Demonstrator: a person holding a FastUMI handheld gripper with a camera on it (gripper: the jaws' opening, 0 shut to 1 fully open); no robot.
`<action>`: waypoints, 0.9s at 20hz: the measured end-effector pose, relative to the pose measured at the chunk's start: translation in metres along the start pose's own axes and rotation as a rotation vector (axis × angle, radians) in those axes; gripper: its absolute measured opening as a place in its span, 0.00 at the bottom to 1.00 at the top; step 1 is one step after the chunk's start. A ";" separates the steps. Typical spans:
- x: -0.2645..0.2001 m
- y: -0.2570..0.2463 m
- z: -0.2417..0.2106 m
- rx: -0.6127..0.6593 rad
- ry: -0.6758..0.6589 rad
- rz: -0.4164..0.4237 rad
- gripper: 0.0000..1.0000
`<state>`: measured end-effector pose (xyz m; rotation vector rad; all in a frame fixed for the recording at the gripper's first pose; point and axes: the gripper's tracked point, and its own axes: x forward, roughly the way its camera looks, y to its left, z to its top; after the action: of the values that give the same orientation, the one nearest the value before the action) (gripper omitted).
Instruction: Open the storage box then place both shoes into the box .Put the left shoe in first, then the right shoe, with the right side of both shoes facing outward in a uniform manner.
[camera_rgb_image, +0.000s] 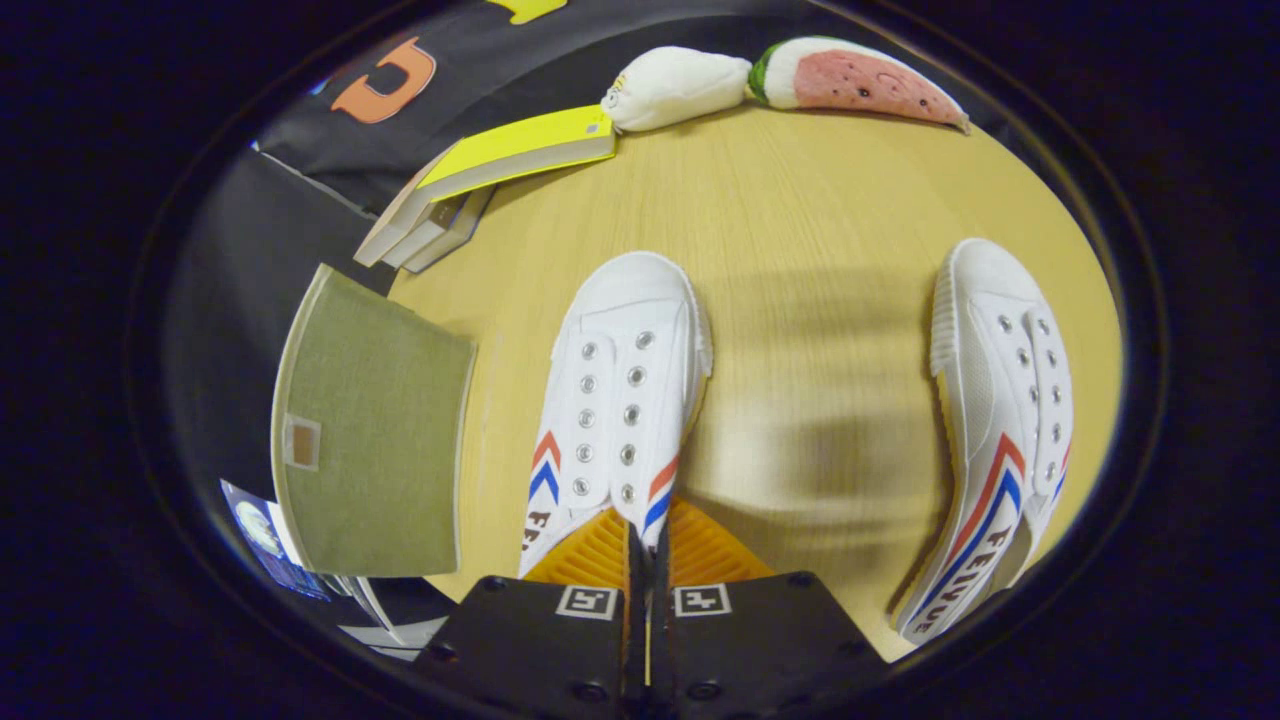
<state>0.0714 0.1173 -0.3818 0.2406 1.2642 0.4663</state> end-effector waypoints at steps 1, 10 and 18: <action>-0.002 0.002 -0.001 0.010 0.002 0.019 0.06; -0.057 0.054 -0.001 0.089 -0.055 0.146 0.05; -0.149 0.160 0.011 0.011 -0.211 0.143 0.05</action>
<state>0.0153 0.1905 -0.1828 0.3808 1.0476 0.5420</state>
